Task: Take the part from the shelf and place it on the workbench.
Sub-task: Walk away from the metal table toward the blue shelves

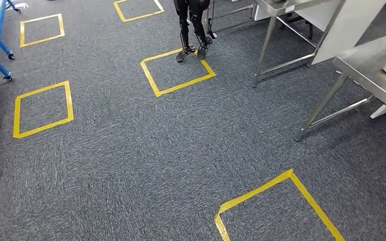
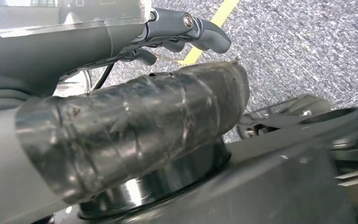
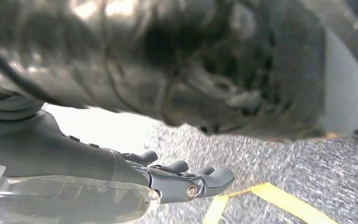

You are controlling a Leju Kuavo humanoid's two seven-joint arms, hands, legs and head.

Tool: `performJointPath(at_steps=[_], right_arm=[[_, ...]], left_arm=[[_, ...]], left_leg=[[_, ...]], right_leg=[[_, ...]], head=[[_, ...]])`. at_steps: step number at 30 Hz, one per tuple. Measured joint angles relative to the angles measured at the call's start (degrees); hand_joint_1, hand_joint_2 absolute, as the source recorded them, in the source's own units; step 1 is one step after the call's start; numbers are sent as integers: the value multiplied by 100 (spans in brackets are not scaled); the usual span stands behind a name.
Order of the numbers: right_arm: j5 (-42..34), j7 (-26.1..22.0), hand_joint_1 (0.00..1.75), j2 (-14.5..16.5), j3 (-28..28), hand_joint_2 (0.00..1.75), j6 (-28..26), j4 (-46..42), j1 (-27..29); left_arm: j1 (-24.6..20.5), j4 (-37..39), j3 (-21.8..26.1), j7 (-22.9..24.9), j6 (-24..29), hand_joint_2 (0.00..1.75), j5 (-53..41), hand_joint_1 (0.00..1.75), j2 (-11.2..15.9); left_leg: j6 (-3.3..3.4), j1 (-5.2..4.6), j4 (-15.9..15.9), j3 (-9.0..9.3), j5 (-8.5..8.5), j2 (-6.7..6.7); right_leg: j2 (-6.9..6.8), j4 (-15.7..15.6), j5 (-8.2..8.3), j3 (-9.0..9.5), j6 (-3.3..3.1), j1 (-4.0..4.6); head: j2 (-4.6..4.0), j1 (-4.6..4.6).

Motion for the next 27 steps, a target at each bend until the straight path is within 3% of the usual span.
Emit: performJointPath(at_steps=[2,3,5,6,8,9,11,12,13,15,16,18,20,22,24,26,27], right_arm=[[-1,-3,0,2,22,0,4,0,-6],[-1,-4,0,4,31,0,5,0,-7],[-1,-3,0,7,40,0,6,-3,-13],[-1,-2,0,8,43,0,6,-4,-17],[-1,0,0,5,51,0,6,-5,-22],[-1,1,0,3,58,0,6,-4,-20],[-2,1,0,-2,71,0,7,-4,-8],[-3,1,0,-3,75,0,7,-4,-3],[-4,0,0,-5,78,0,7,-4,-2],[-6,3,0,-13,87,0,7,-4,-4],[-6,5,0,-16,97,0,8,-3,-4],[-6,8,0,-19,117,0,9,-2,-4],[-6,19,0,-18,129,0,7,-2,-14],[-6,45,0,-22,138,0,-5,-1,-18],[-11,77,0,-27,150,0,-20,0,-13],[-21,100,0,-27,162,0,-26,0,-7],[-25,108,0,-27,167,0,-27,1,-4]], left_arm=[[-22,0,-16,1,-3,0,-2,0,1],[-30,0,-24,2,-4,0,-2,0,2],[-22,1,-36,9,-8,0,-3,0,2],[-10,2,-38,15,-9,0,-3,0,2],[-2,2,-39,27,-13,0,-3,0,2],[-5,2,-40,31,-17,0,-3,0,1],[-14,3,-41,33,-24,0,-3,0,-4],[-12,3,-42,34,-26,0,-3,0,-6],[-8,4,-42,35,-26,0,-3,0,-7],[-3,4,-42,39,-26,0,-3,0,-8],[-9,4,-43,42,-26,0,-3,0,-9],[-18,4,-44,48,-26,0,-2,0,-9],[-11,5,-44,51,-26,0,0,0,-8],[5,6,-45,55,-26,0,12,0,-7],[-1,7,-46,58,-26,0,29,0,-7],[-14,7,-46,60,-26,0,36,0,-7],[-13,7,-46,60,-26,0,36,0,-7]], left_leg=[[78,-85,-536,266,156,186],[91,-114,-626,297,154,217],[110,-99,-699,320,190,96],[124,-79,-765,359,220,39],[162,-35,-885,451,283,-66],[175,-38,-901,465,292,-119],[186,-36,-891,466,290,-250],[183,-33,-879,467,283,-326],[173,-28,-860,471,272,-405],[132,-12,-796,467,234,-554],[103,-12,-743,446,208,-621],[40,-11,-689,392,188,-723],[-23,2,-699,361,196,-807],[-78,5,-567,293,109,-655],[-124,14,-3,14,-181,-354],[-158,37,691,-358,-452,-226],[-165,42,862,-456,-475,-206]], right_leg=[[-95,-14,-20,23,35,20],[-146,-27,-26,35,60,26],[-233,-61,-42,70,119,33],[-179,-36,-78,78,148,30],[96,333,-313,-72,194,20],[250,668,-478,-230,204,10],[361,1288,-681,-574,225,-1],[372,1373,-628,-650,237,-8],[382,1247,-465,-625,251,-20],[516,588,-45,-359,275,-65],[632,283,74,-234,272,-87],[781,29,99,-136,230,-95],[701,-3,106,-117,147,-78],[589,-52,128,-62,68,-82],[456,-83,135,-35,13,-71],[308,-83,119,-33,-14,-49],[236,-83,109,-29,-17,-43]], head=[[0,3],[0,4],[1,4],[1,10],[0,29],[-1,37],[0,45],[0,44],[1,44],[0,45],[0,48],[0,50],[1,51],[1,37],[1,7],[0,-6],[-1,-6]])
